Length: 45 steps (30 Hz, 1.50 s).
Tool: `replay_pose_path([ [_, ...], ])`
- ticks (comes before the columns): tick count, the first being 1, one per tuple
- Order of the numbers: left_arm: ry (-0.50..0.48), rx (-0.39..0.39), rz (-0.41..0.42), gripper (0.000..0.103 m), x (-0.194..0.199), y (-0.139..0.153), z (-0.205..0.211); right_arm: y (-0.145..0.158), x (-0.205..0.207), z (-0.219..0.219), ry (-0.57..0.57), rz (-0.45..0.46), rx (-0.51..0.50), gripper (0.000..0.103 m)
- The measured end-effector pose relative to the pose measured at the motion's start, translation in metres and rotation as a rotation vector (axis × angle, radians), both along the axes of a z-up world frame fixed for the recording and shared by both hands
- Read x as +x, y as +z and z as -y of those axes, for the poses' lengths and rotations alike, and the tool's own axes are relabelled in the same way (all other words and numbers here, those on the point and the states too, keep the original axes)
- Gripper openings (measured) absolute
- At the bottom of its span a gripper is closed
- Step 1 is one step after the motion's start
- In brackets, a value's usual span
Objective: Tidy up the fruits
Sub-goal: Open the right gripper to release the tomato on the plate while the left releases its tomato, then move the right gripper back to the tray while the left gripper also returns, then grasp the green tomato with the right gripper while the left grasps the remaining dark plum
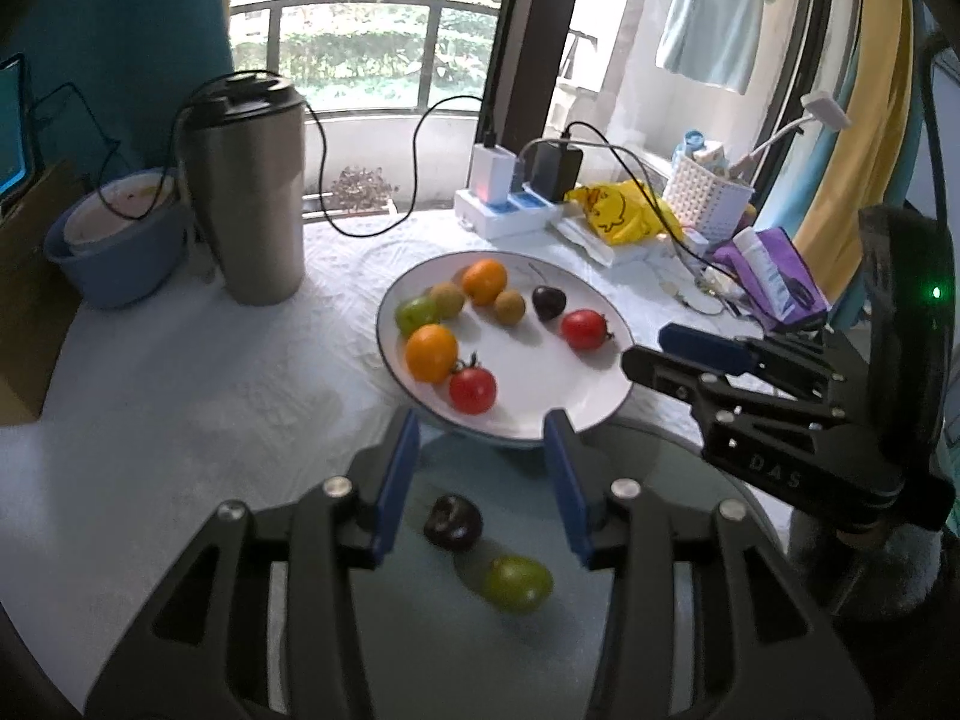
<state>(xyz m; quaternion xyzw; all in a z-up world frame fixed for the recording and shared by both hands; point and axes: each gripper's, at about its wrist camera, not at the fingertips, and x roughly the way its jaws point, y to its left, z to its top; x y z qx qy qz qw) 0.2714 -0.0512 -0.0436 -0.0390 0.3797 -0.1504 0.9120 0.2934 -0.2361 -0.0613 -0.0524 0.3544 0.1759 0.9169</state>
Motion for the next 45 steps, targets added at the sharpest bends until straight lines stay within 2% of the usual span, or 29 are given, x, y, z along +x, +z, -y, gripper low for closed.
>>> replay_pose_path([
  [9,0.033,-0.040,0.011,0.045,-0.032,-0.005,-0.022,0.000,-0.031,-0.016,0.029,-0.004,-0.015,0.038],
  [25,0.101,-0.046,-0.017,0.045,-0.070,-0.030,-0.059,-0.031,-0.061,-0.065,0.154,-0.099,-0.004,0.038],
  [40,0.140,-0.049,-0.053,0.045,-0.072,-0.044,-0.064,-0.053,-0.053,-0.082,0.205,-0.160,-0.048,0.037],
  [43,0.134,-0.034,-0.064,0.045,-0.067,-0.046,-0.058,-0.056,-0.052,-0.079,0.219,-0.170,-0.026,0.032],
  [45,0.131,-0.029,-0.067,0.045,-0.063,-0.046,-0.053,-0.055,-0.052,-0.076,0.225,-0.169,-0.015,0.032],
])
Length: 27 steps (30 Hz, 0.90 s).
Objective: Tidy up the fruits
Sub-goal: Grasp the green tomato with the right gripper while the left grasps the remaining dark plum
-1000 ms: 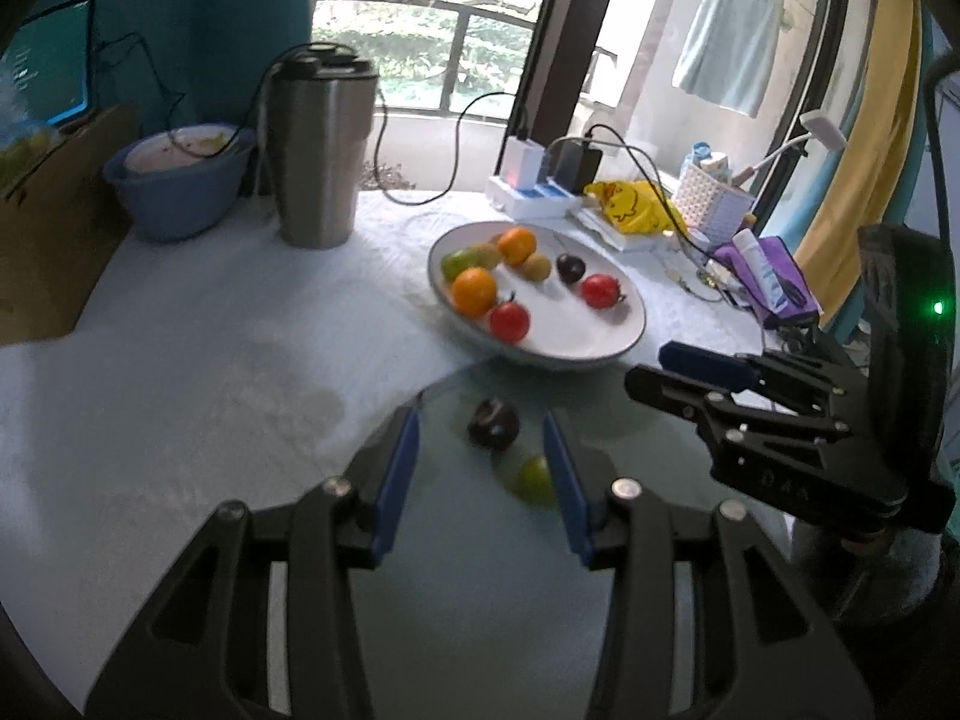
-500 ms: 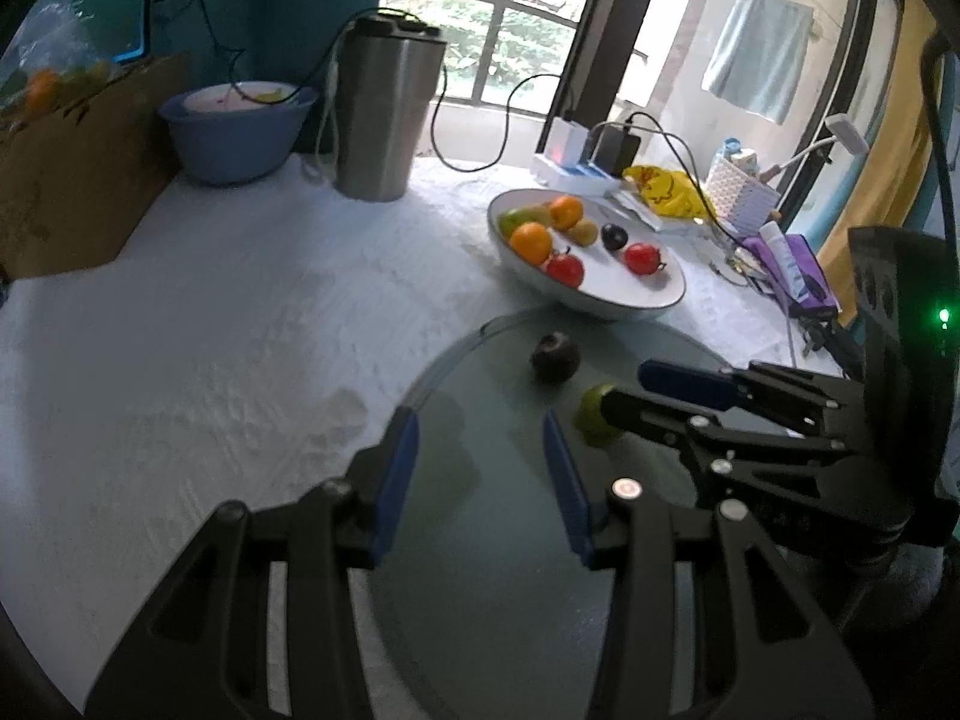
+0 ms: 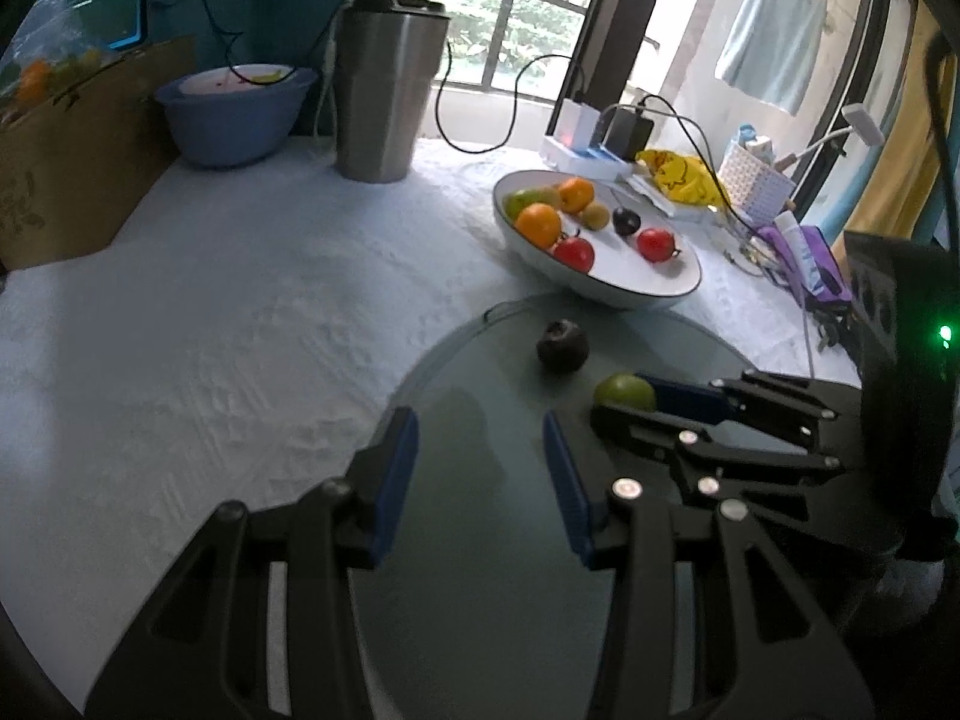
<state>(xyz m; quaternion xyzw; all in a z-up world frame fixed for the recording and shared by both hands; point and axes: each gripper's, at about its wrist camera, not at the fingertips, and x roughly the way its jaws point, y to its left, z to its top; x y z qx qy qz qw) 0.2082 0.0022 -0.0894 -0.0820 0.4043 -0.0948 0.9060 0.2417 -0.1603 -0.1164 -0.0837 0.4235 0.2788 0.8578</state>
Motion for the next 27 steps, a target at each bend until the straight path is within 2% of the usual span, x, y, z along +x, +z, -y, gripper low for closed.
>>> replay_pose_path([
  [22,-0.040,0.101,-0.043,0.045,0.062,-0.012,0.062,0.019,0.025,0.076,-0.057,0.024,0.119,0.032],
  [26,-0.045,0.106,-0.040,0.044,0.067,-0.014,0.068,0.019,0.031,0.084,-0.066,0.025,0.129,0.032],
  [27,-0.052,0.109,-0.041,0.041,0.069,-0.015,0.070,0.020,0.032,0.086,-0.070,0.025,0.132,0.032],
])
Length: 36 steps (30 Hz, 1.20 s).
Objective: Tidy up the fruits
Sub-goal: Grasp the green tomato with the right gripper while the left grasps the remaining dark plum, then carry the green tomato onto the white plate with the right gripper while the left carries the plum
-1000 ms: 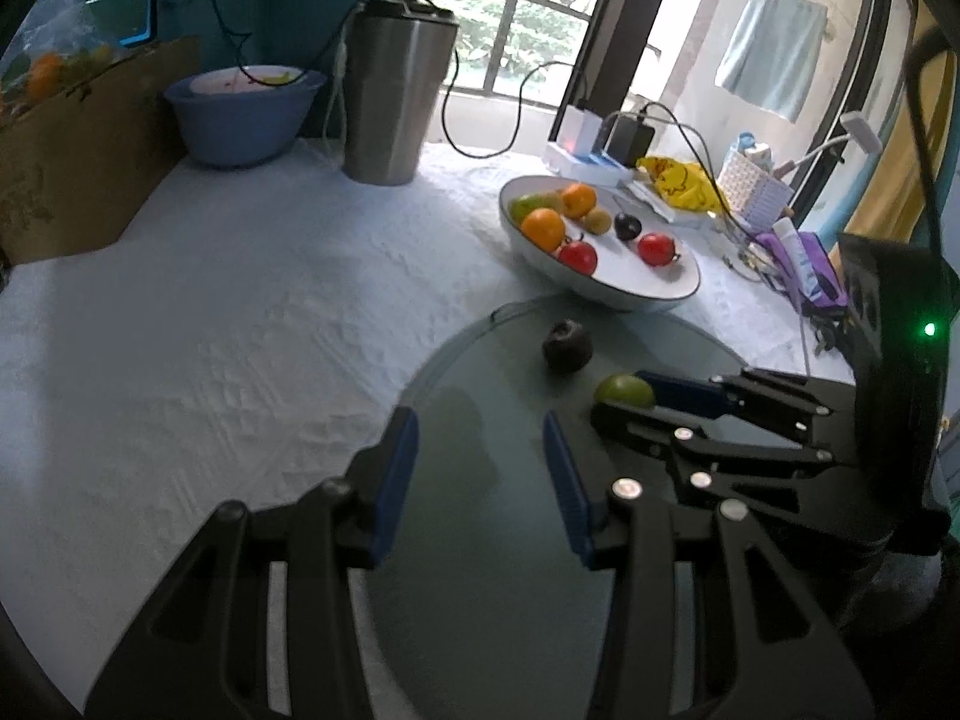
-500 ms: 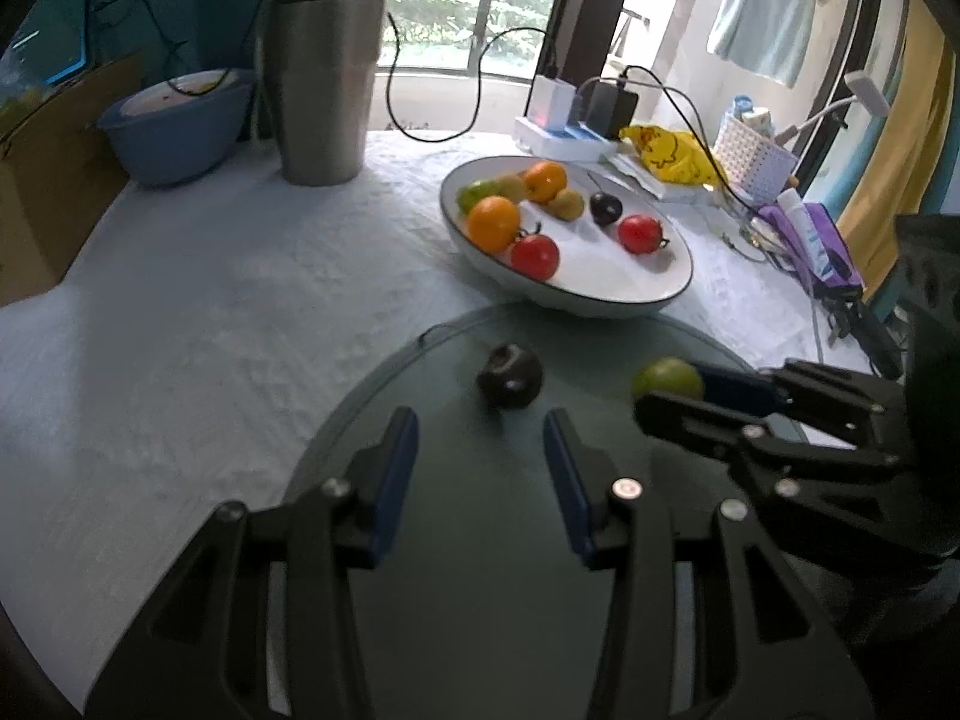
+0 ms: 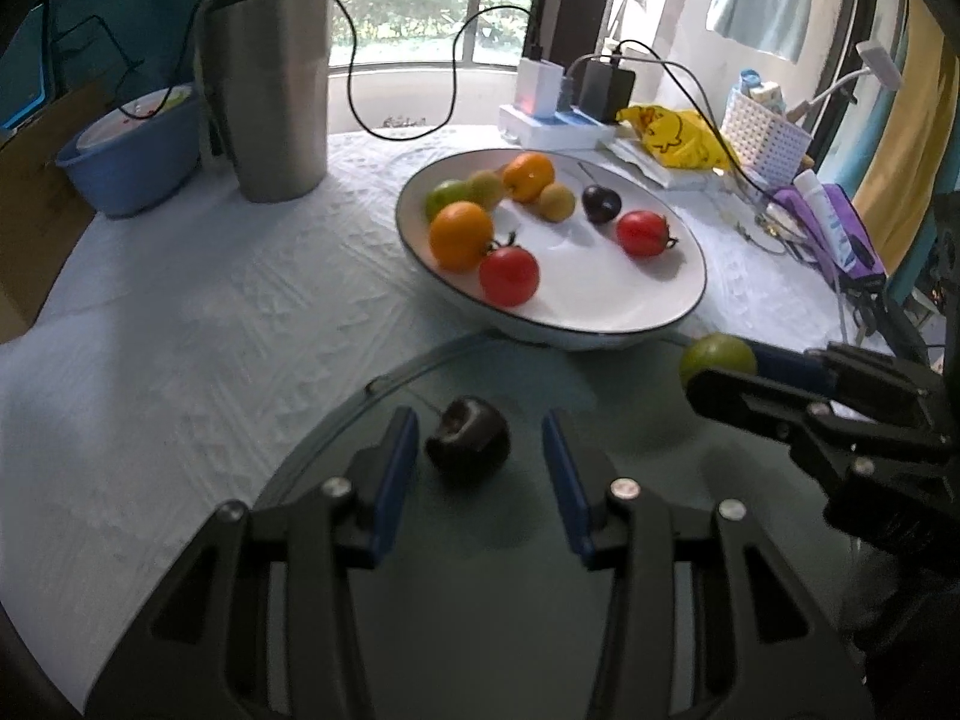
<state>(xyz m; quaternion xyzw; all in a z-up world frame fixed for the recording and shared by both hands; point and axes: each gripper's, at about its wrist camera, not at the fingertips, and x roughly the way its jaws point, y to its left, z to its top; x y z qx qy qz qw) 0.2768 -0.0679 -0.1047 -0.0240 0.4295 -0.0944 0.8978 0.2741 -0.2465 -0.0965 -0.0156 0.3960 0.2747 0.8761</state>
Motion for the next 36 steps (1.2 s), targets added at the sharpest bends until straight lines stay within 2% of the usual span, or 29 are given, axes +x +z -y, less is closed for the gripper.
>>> replay_pose_path([
  [3,-0.012,0.012,-0.001,0.030,0.004,-0.001,0.003,0.001,0.003,0.005,-0.010,0.002,0.004,0.032],
  [5,-0.017,0.007,-0.007,0.028,0.005,-0.001,0.003,0.002,0.004,0.008,-0.014,0.004,0.005,0.032],
  [12,-0.022,-0.004,0.004,0.028,0.000,0.007,0.004,0.007,0.008,0.016,-0.030,0.017,0.004,0.032],
  [25,-0.077,-0.028,0.109,0.028,-0.004,0.050,0.018,0.025,0.016,0.020,-0.045,0.064,-0.005,0.032],
  [36,-0.102,-0.059,0.104,0.028,0.017,0.042,0.031,0.027,0.033,0.018,-0.047,0.070,-0.019,0.032],
])
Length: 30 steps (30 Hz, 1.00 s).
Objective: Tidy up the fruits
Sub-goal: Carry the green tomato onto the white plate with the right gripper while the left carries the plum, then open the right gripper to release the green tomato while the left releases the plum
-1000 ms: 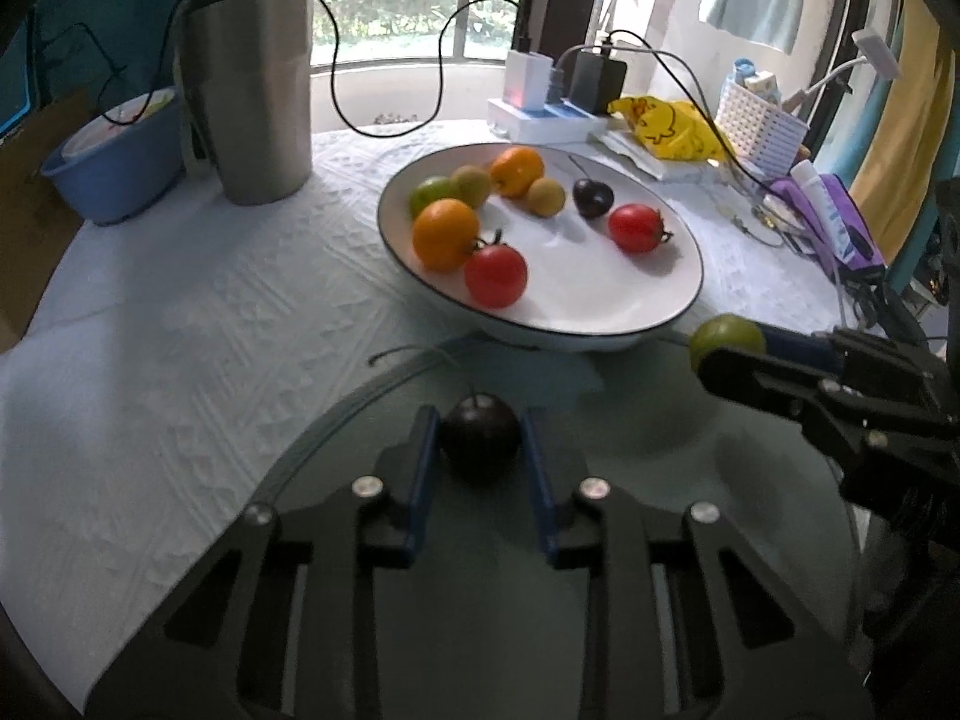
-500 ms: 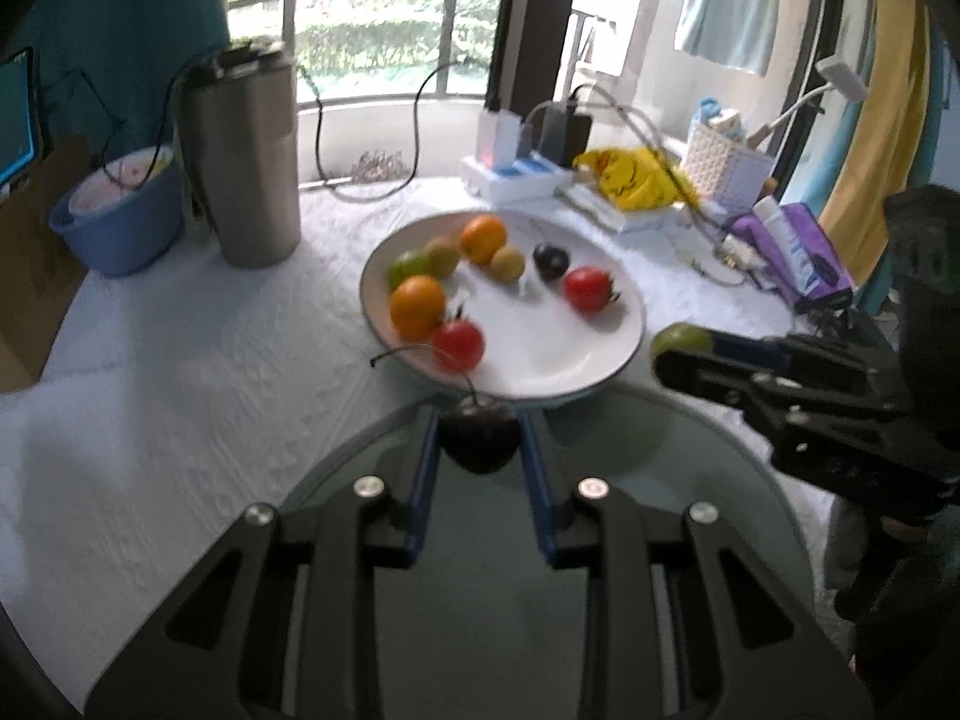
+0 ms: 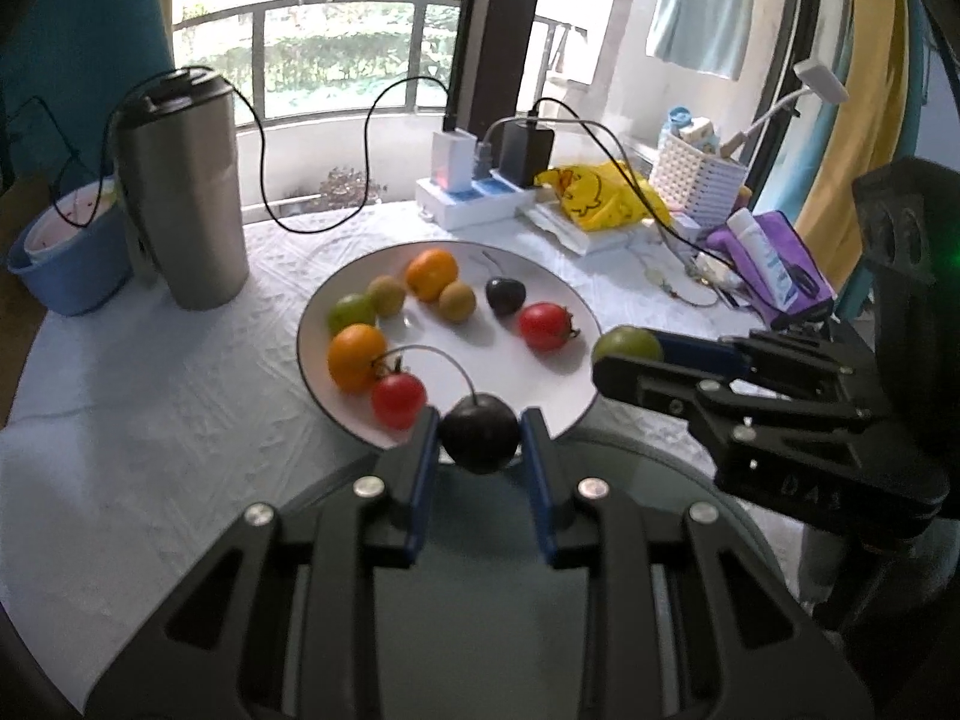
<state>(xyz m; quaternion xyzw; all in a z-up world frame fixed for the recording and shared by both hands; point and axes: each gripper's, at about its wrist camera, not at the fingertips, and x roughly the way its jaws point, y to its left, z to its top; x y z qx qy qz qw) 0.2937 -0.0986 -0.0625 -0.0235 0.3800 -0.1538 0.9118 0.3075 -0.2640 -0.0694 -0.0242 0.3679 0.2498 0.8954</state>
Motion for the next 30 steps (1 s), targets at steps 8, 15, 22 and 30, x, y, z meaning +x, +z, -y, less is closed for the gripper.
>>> replay_pose_path([
  [8,-0.009,-0.027,-0.025,0.028,0.025,-0.012,0.002,-0.009,0.023,-0.007,-0.001,-0.015,-0.010,0.032],
  [15,-0.019,-0.026,-0.059,0.028,0.038,-0.025,0.005,-0.024,0.037,-0.008,-0.004,-0.040,-0.021,0.032],
  [22,-0.023,-0.033,-0.087,0.029,0.042,-0.032,0.006,-0.027,0.040,-0.010,0.001,-0.047,-0.023,0.032],
  [30,-0.022,-0.025,-0.088,0.030,0.039,-0.028,0.005,-0.026,0.038,-0.012,-0.009,-0.046,-0.042,0.032],
])
